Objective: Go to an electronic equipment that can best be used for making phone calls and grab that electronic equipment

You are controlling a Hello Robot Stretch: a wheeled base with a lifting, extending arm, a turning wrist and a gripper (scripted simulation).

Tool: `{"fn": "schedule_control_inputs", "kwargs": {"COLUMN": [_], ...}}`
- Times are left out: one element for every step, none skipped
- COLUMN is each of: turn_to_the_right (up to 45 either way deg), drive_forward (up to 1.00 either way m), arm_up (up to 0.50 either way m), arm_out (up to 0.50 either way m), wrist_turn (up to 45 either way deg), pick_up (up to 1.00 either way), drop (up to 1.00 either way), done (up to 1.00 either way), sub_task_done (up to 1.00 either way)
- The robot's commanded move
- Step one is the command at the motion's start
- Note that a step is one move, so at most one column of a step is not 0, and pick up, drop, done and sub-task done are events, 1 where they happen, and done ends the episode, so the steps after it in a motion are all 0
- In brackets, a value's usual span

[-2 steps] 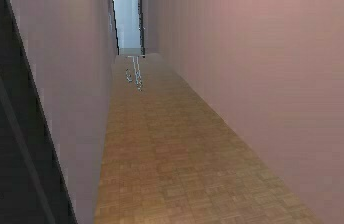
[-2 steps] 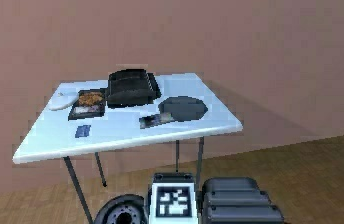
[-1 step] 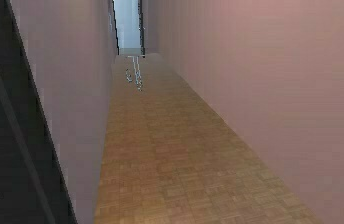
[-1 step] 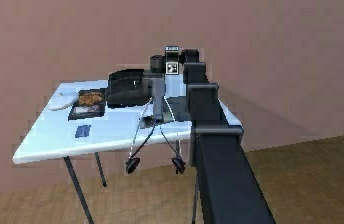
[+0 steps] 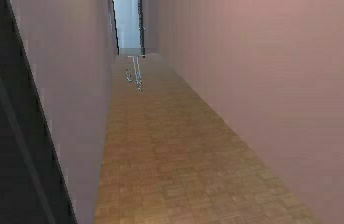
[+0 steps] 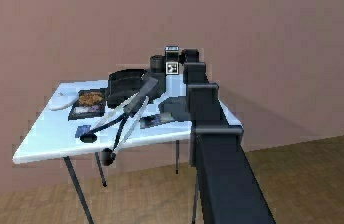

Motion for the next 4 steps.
{"fn": "schedule_control_inputs", "kwargs": {"turn_to_the_right": [0.0,0.0,0.0,0.0], "drive_forward": [0.0,0.0,0.0,0.0], "arm_up": [0.0,0.0,0.0,-0.16], "arm_out": [0.0,0.0,0.0,0.0], "wrist_turn": [45.0,45.0,15.0,0.0], "pick_up": [0.0,0.0,0.0,0.0], "drop": [0.0,0.0,0.0,0.0], "done": [0.0,0.0,0.0,0.0], "sub_task_done": [0.0,0.0,0.0,0.0]}}
